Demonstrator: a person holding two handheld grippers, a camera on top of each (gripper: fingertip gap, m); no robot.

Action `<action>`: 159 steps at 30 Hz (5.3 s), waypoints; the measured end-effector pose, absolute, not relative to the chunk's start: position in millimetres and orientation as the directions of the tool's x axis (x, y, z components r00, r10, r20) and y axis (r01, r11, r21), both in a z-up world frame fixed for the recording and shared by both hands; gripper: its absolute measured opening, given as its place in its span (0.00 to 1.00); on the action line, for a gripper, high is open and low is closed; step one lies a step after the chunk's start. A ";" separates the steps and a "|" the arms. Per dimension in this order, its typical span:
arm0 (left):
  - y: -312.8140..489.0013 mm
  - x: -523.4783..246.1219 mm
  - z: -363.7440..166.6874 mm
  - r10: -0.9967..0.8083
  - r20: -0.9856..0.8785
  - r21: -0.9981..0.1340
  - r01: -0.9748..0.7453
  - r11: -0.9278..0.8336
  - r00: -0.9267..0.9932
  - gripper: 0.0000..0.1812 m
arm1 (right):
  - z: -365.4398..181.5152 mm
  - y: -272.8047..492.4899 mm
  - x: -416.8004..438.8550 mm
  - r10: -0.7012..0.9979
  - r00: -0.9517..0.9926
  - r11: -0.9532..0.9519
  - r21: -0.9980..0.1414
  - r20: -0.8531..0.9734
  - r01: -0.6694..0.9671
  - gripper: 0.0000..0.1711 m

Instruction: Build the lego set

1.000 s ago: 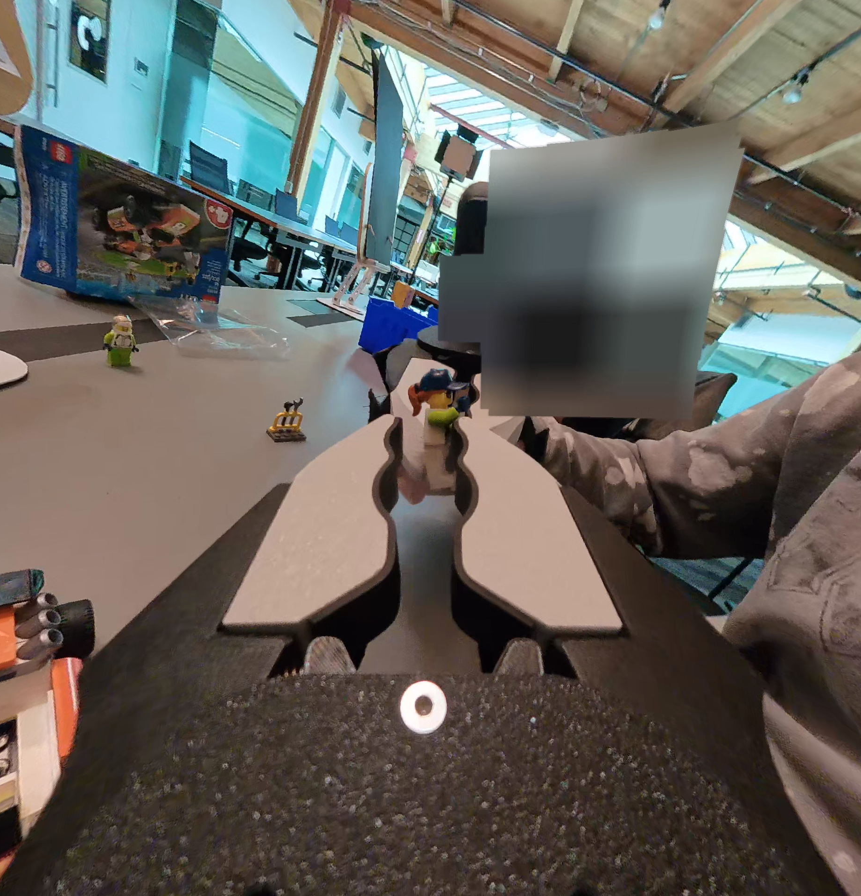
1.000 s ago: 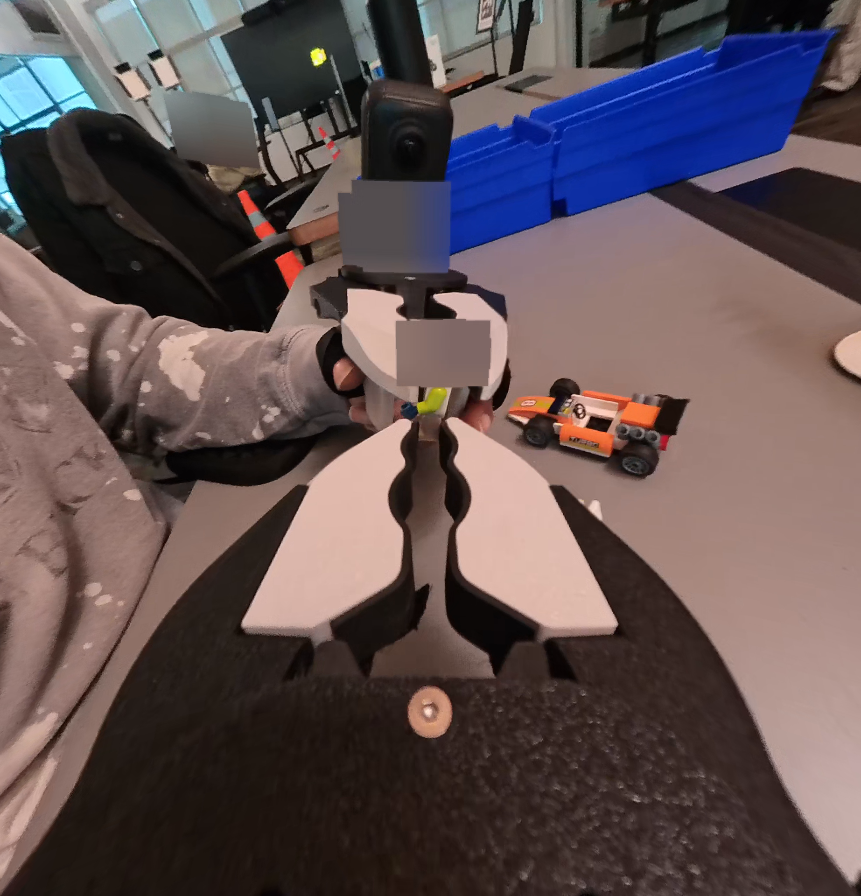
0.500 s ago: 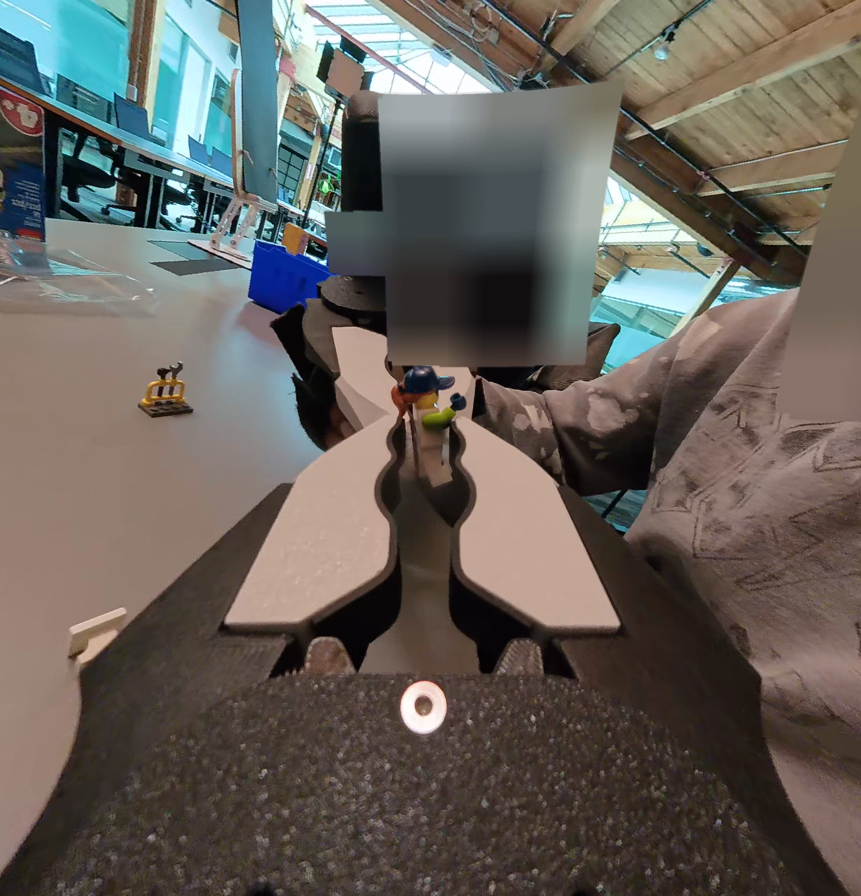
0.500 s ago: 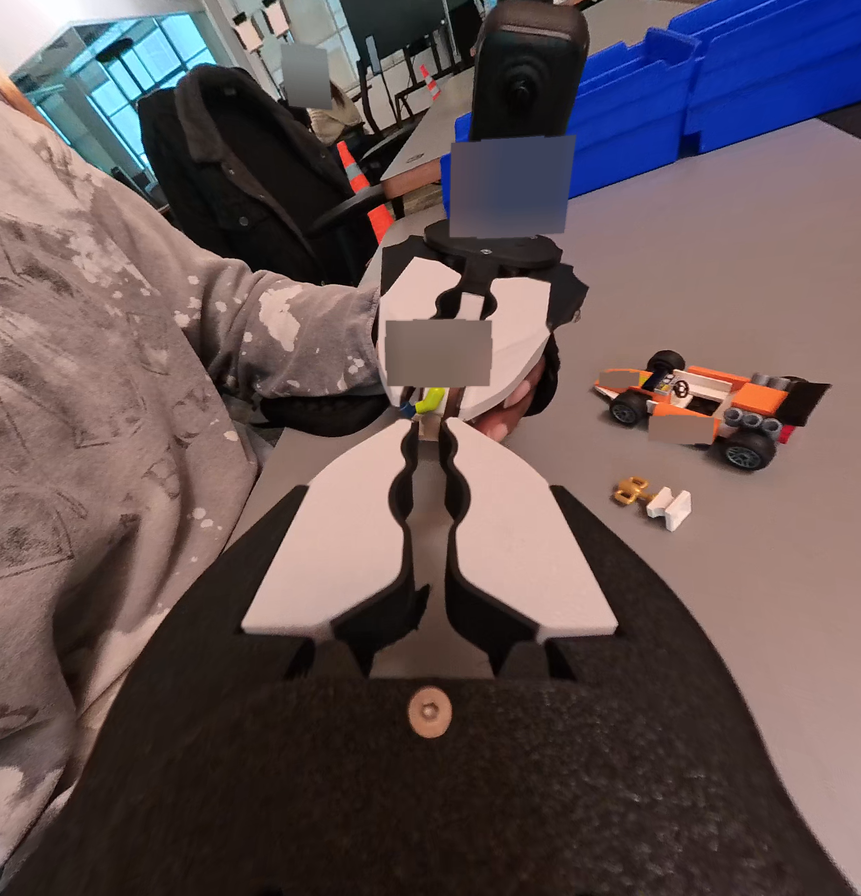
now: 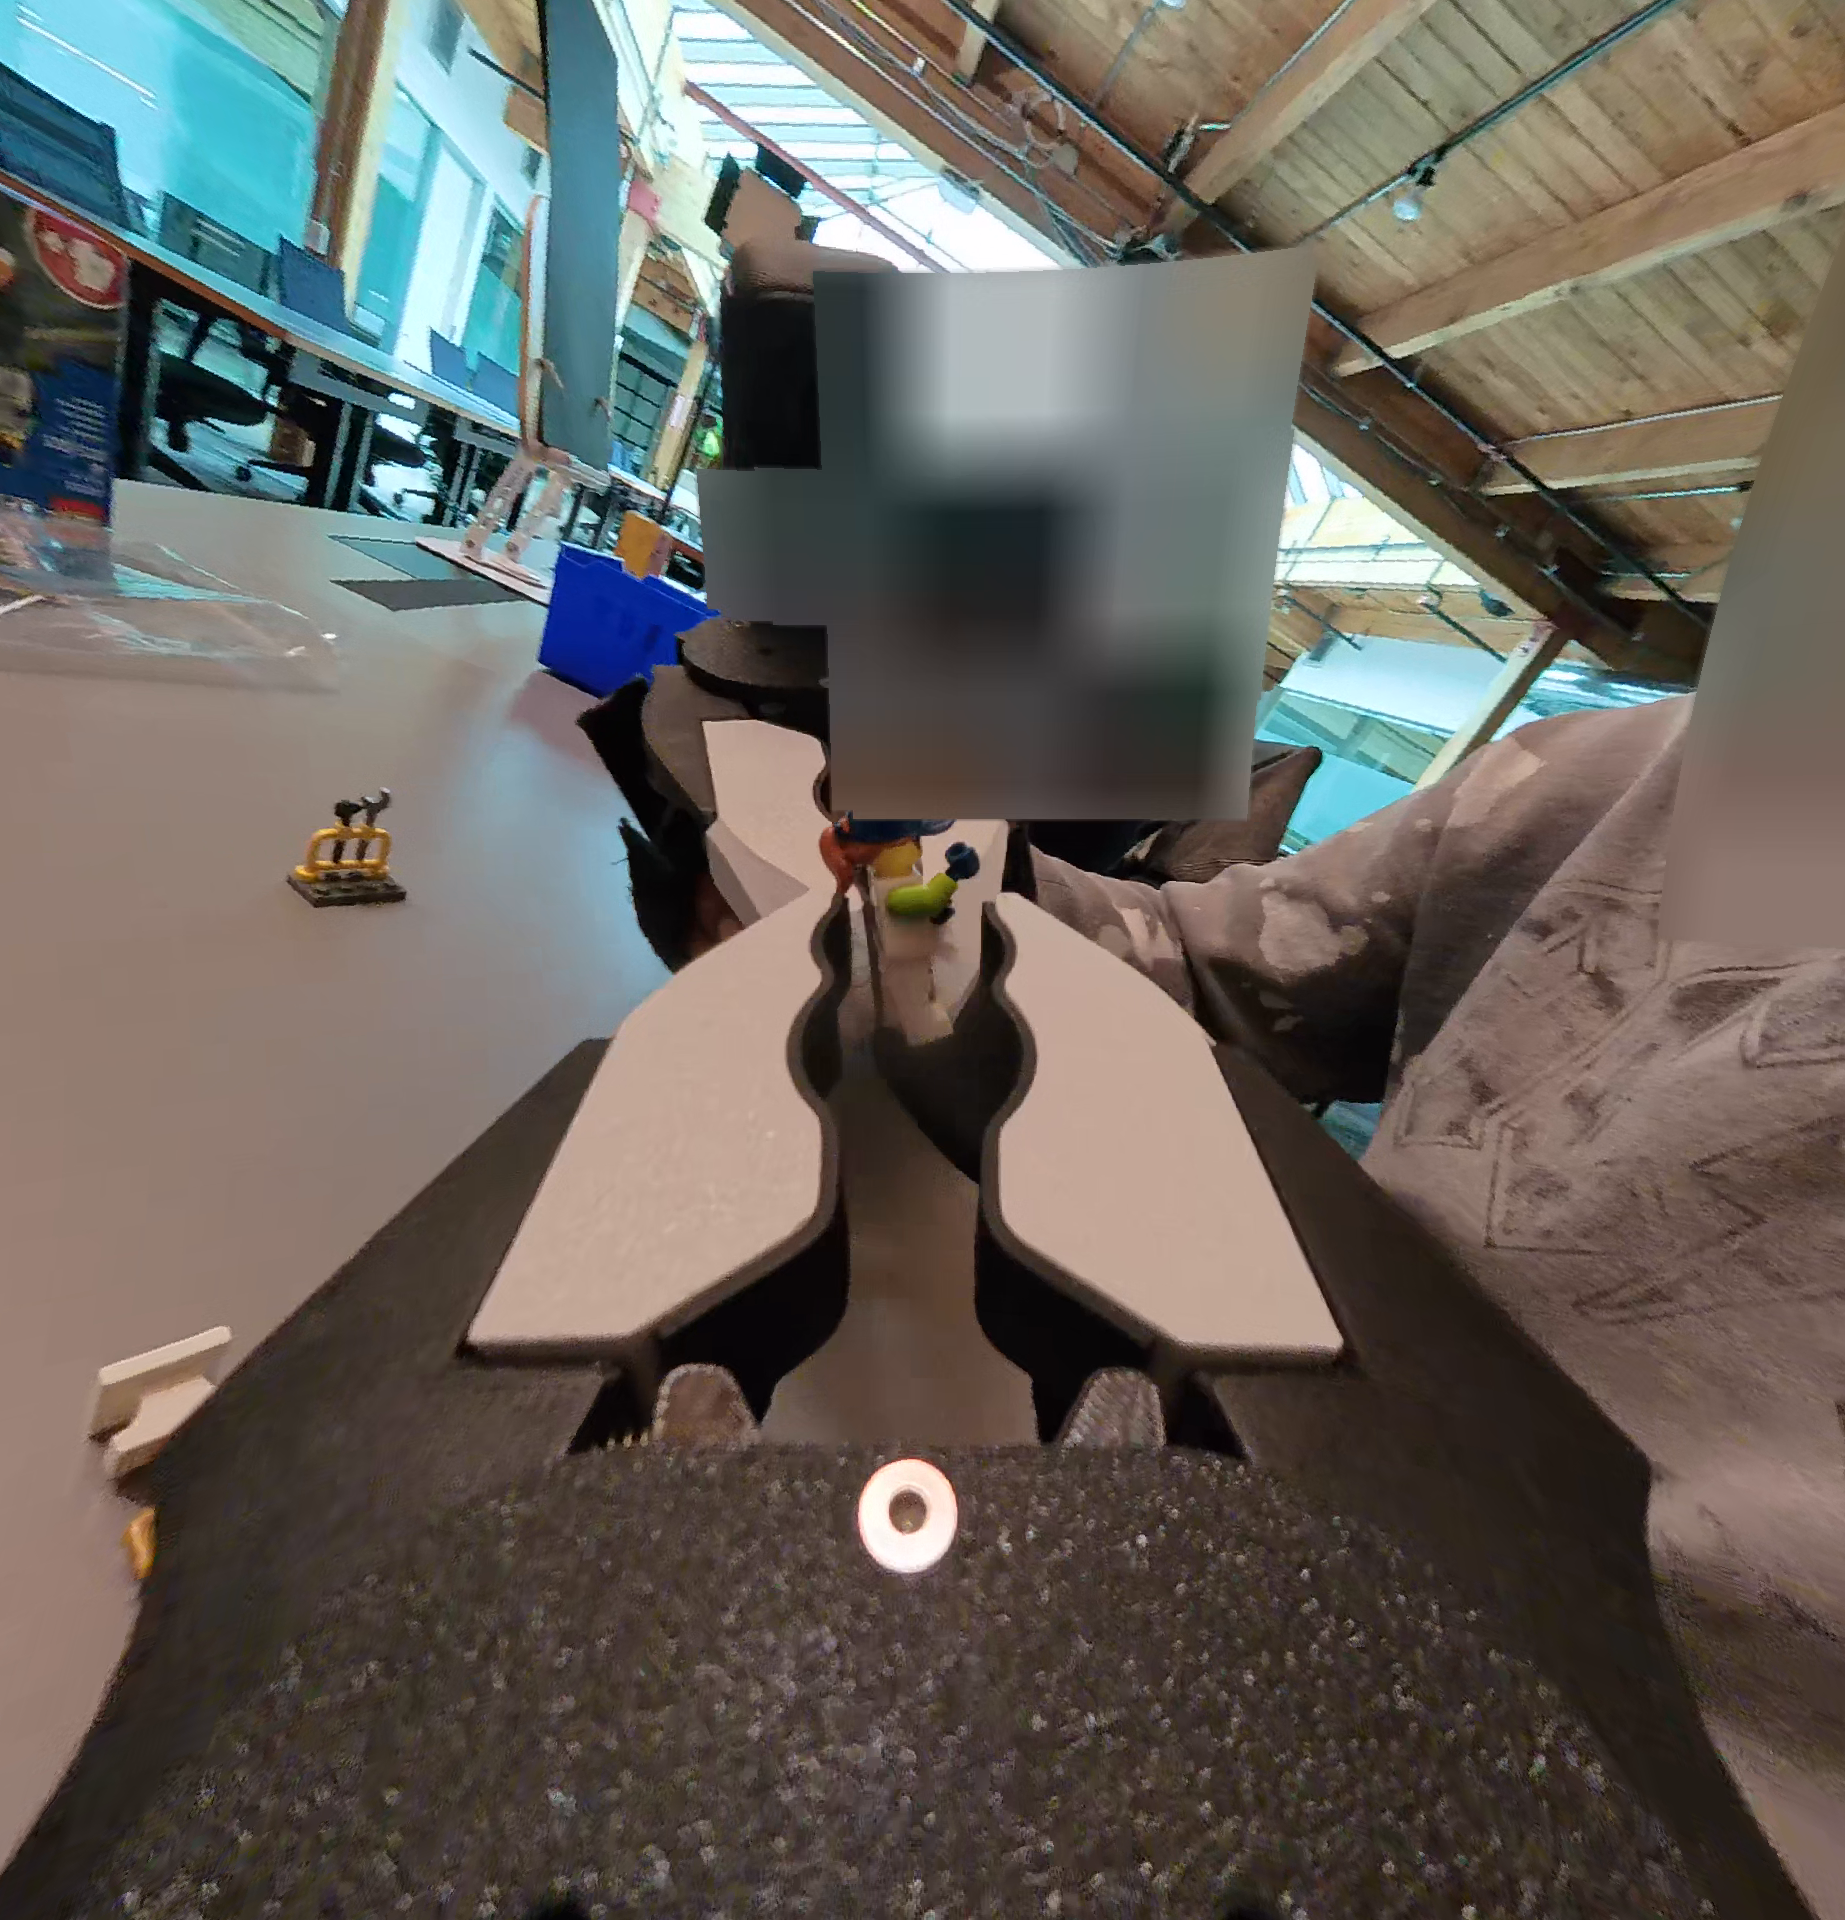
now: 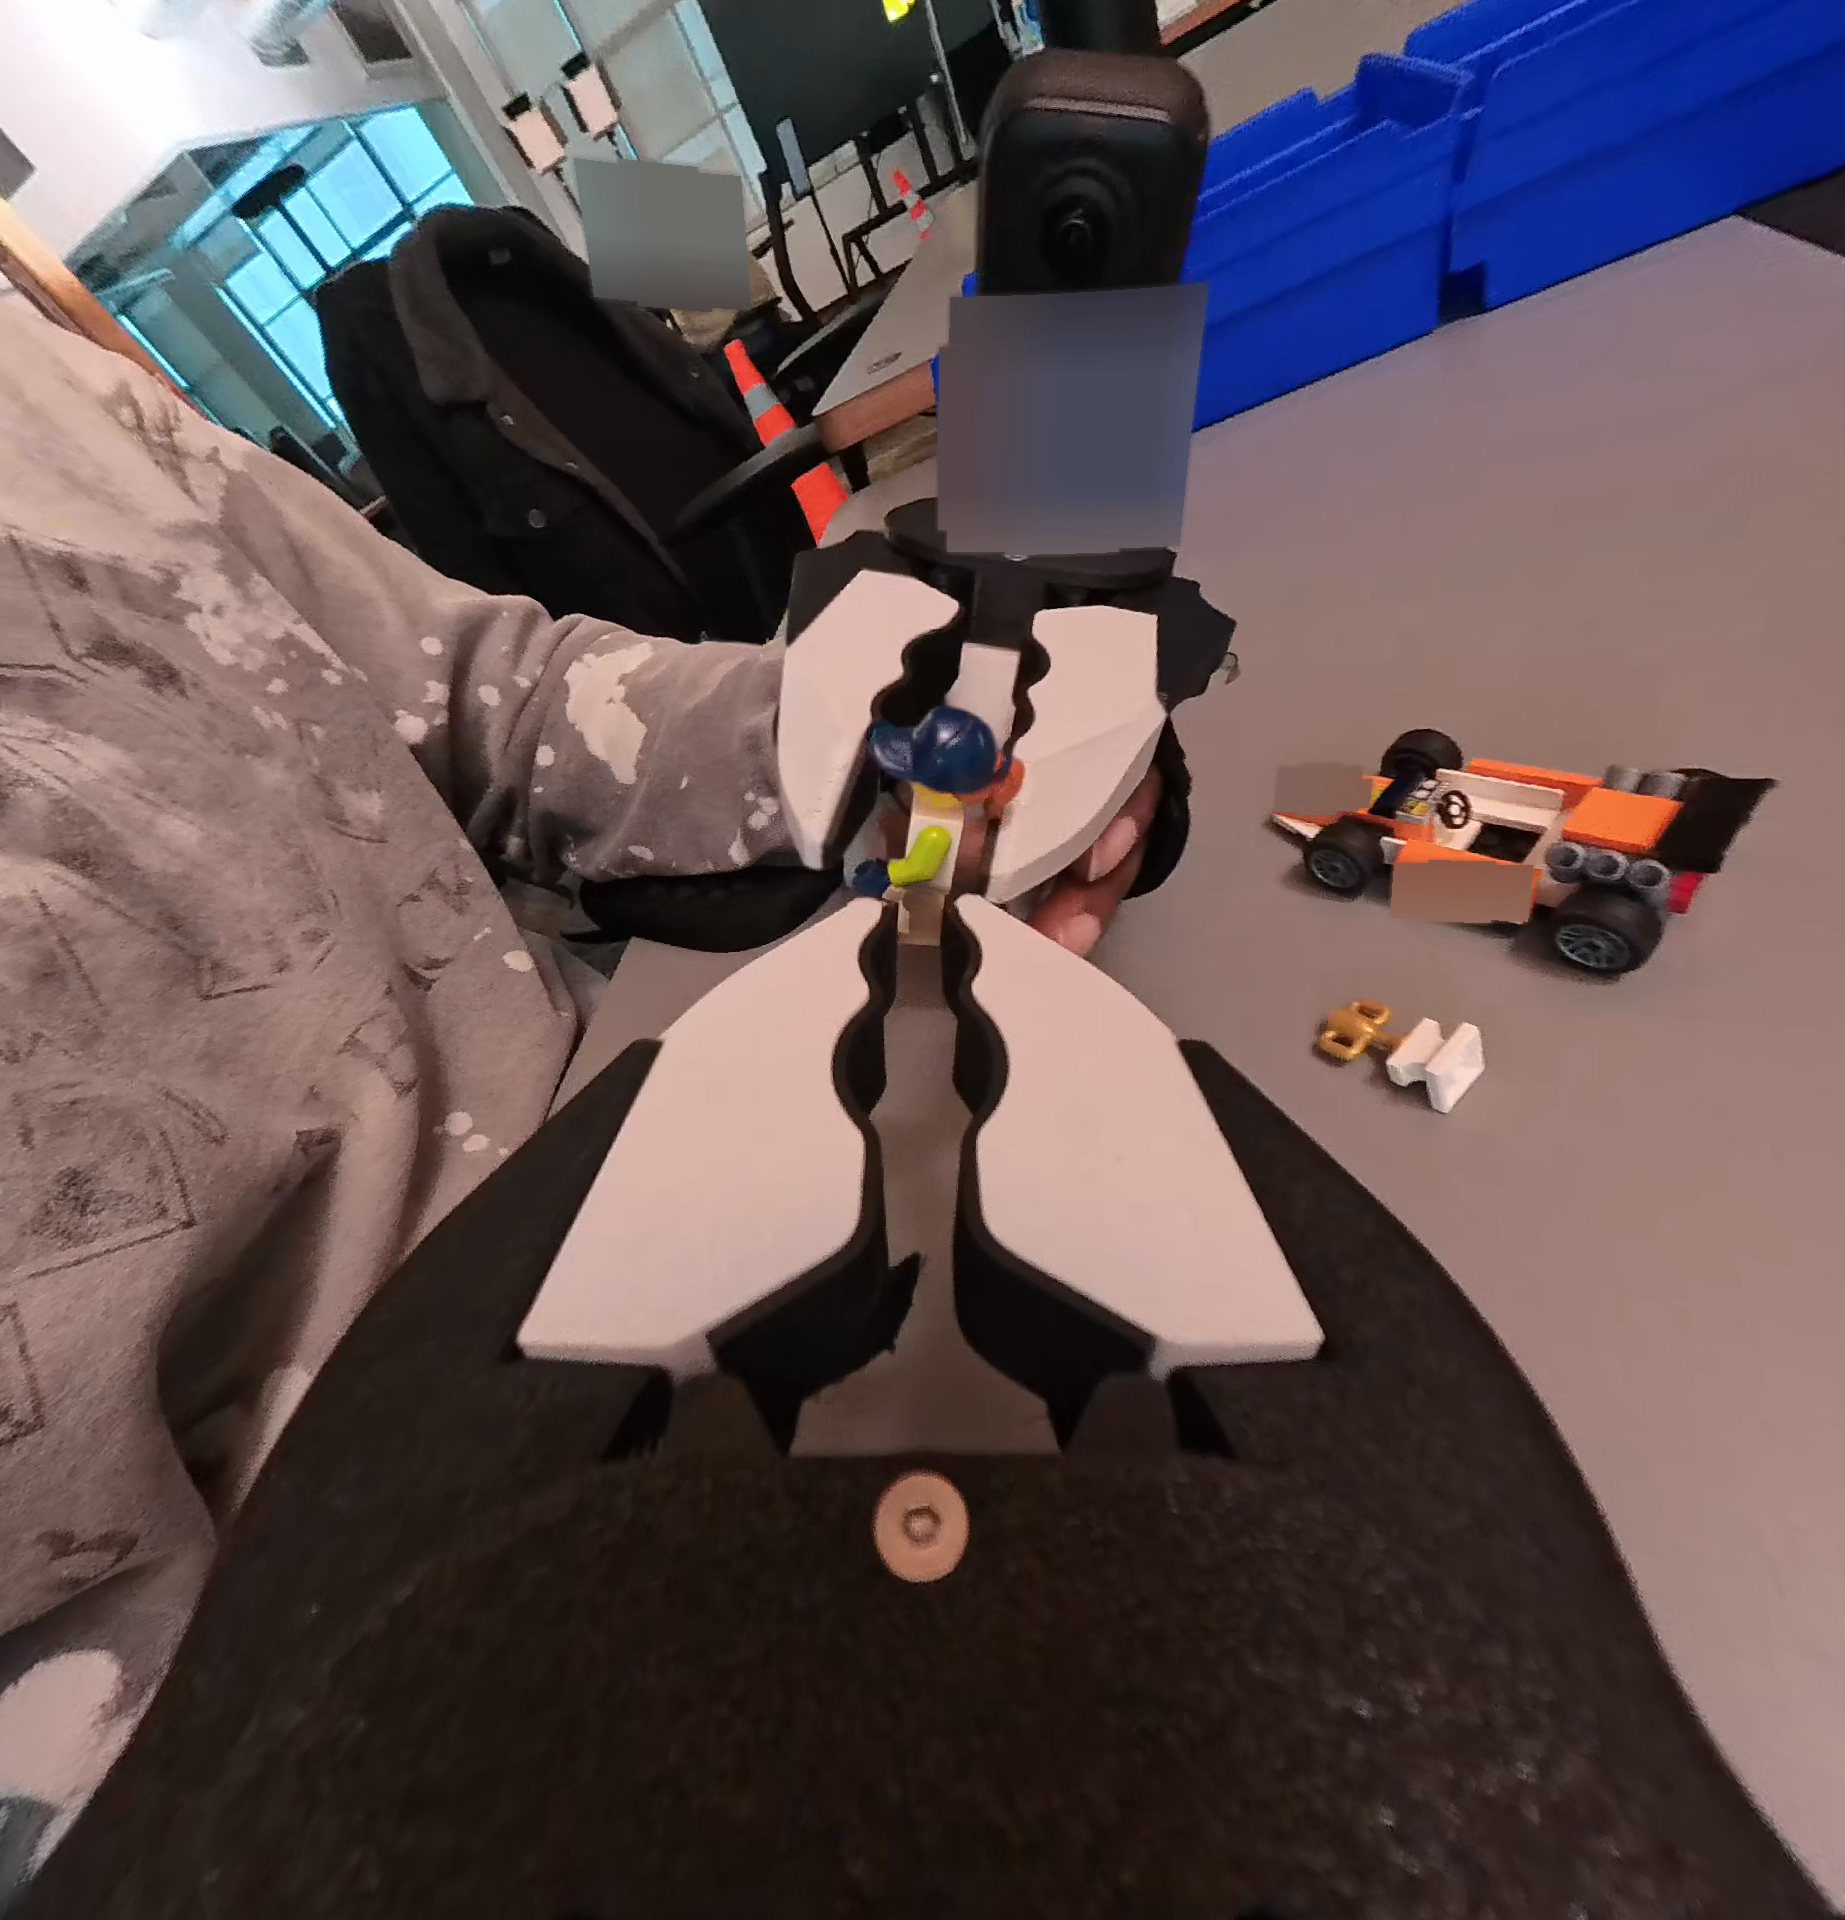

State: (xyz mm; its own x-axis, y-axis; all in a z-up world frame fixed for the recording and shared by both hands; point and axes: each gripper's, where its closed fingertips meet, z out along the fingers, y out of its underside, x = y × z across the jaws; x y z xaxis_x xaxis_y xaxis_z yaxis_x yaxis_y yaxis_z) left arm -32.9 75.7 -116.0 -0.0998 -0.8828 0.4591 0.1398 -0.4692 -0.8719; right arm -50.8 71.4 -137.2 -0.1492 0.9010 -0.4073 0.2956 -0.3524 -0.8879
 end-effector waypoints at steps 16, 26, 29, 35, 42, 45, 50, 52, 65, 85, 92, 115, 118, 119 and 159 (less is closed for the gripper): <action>99.9 -35.4 -109.5 -0.835 0.550 -0.797 0.280 -0.535 -0.026 0.19 | -138.7 82.4 -52.5 0.909 -0.091 -0.369 -0.887 -0.406 0.276 0.04; 84.8 -28.8 -117.3 -0.840 0.538 -0.823 0.171 -0.542 -0.072 0.14 | -142.5 77.0 -53.4 0.898 -0.108 -0.377 -0.873 -0.426 0.309 0.04; 84.8 -28.6 -119.2 -0.834 0.547 -0.820 0.156 -0.550 -0.069 0.14 | -144.8 78.3 -52.4 0.892 -0.100 -0.391 -0.863 -0.441 0.320 0.04; 81.8 -29.2 -118.6 -0.825 0.555 -0.813 0.145 -0.564 -0.105 0.13 | -146.0 77.3 -53.6 0.893 -0.099 -0.389 -0.863 -0.440 0.323 0.05; 81.8 -36.8 -112.2 -0.840 0.529 -0.823 0.167 -0.543 -0.122 0.05 | -136.6 69.1 -57.2 0.908 -0.137 -0.345 -0.893 -0.395 0.291 0.06; 80.9 -37.6 -110.4 -0.850 0.514 -0.833 0.169 -0.527 -0.117 0.05 | -135.2 68.5 -58.5 0.919 -0.129 -0.326 -0.901 -0.373 0.286 0.06; 81.4 -36.9 -111.5 -0.849 0.515 -0.832 0.169 -0.528 -0.115 0.05 | -136.3 68.9 -57.7 0.915 -0.134 -0.331 -0.899 -0.380 0.286 0.06; 81.7 -36.7 -112.1 -0.850 0.515 -0.833 0.168 -0.527 -0.113 0.05 | -136.8 69.2 -57.5 0.916 -0.134 -0.329 -0.899 -0.378 0.287 0.06; 85.2 -37.3 -108.5 -0.861 0.501 -0.835 0.211 -0.508 -0.090 0.07 | -132.4 71.9 -56.6 0.911 -0.144 -0.343 -0.906 -0.385 0.248 0.05; 93.1 -35.6 -129.0 -0.908 0.414 -0.909 0.081 -0.408 0.068 0.05 | -116.3 101.3 -35.7 0.945 -0.047 -0.316 -0.938 -0.325 0.139 0.14; 88.1 -31.3 -131.3 -0.922 0.382 -0.924 0.052 -0.379 0.068 0.05 | -125.4 93.6 -45.1 0.952 -0.049 -0.288 -0.939 -0.302 0.190 0.06; 218.1 -215.3 -234.3 -0.580 -0.003 -0.801 -0.349 -0.486 0.815 0.12 | -218.6 132.7 -18.0 0.987 0.145 -0.134 -0.829 -0.065 0.543 0.06; 220.7 -211.5 -235.9 -0.594 0.000 -0.795 -0.360 -0.488 0.805 0.12 | -220.2 133.2 -16.6 0.987 0.145 -0.142 -0.828 -0.075 0.542 0.06; 221.6 -209.3 -235.1 -0.602 0.008 -0.797 -0.358 -0.486 0.798 0.12 | -222.1 133.3 -16.1 0.987 0.146 -0.142 -0.823 -0.072 0.551 0.05; 132.6 -44.2 -152.5 -0.808 -0.420 -0.862 -0.461 0.212 0.413 0.00 | -149.4 130.0 -36.1 0.961 0.220 0.088 -0.937 0.170 0.339 0.10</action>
State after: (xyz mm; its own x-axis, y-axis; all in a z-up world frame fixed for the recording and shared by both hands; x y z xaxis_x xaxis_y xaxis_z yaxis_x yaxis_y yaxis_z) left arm -44.2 132.6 -152.5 0.4128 -0.8083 -0.4198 -0.4612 0.2120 -0.8616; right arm -36.1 130.0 -149.4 0.2197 0.9607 0.1697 0.3392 0.0879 -0.9366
